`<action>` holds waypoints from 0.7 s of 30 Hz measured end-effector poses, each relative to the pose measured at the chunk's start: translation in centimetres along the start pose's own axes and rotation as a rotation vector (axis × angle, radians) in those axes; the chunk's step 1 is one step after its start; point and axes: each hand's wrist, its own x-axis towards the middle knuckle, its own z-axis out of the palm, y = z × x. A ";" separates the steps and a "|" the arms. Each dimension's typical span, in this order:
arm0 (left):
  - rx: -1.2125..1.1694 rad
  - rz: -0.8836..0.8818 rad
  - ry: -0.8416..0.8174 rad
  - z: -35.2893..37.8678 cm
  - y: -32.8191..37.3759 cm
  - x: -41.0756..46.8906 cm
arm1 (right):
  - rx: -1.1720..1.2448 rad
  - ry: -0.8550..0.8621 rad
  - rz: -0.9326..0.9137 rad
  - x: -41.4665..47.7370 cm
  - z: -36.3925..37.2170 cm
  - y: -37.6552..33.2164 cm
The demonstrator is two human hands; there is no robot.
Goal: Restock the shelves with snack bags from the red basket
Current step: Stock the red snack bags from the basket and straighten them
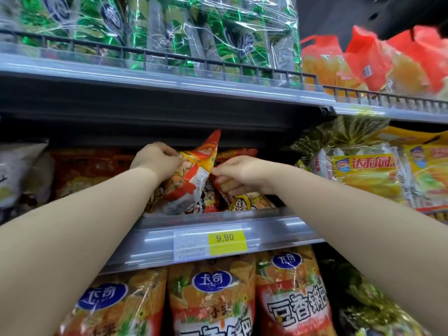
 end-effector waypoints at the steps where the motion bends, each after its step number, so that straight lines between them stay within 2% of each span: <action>1: -0.013 -0.001 -0.013 0.0 0.3 -0.1 | 0.046 -0.043 0.004 -0.3 0.5 -0.3; 5: -0.035 -0.036 -0.031 0.2 1.3 -1.0 | 0.103 -0.114 0.029 -0.2 2.8 -1.6; 7: -0.148 -0.099 -0.044 0.1 2.1 -1.4 | 0.035 -0.063 0.022 0.6 3.7 -1.8; 10: -0.340 -0.237 -0.187 -1.1 3.3 -2.2 | 0.020 0.038 -0.001 1.8 4.2 -1.8; 12: -0.302 -0.247 -0.300 -1.9 3.1 -2.5 | 0.025 0.088 -0.053 2.5 4.0 -1.4; 14: -0.195 -0.189 -0.331 -2.6 2.3 -2.5 | 0.018 0.058 -0.061 3.1 3.7 -0.8; 15: -0.151 -0.159 -0.315 -2.6 1.7 -2.5 | -0.097 0.057 -0.037 3.4 3.7 -0.3; 18: 0.074 -0.067 -0.294 -2.7 0.0 -2.6 | -0.791 0.149 0.082 3.8 4.6 0.1; 20: 0.193 -0.024 -0.401 -2.4 -0.8 -2.5 | -1.001 0.329 0.027 3.7 4.8 -0.4; 21: 0.236 -0.007 -0.466 -2.1 -1.1 -2.5 | -1.025 0.418 -0.074 3.4 4.9 -0.7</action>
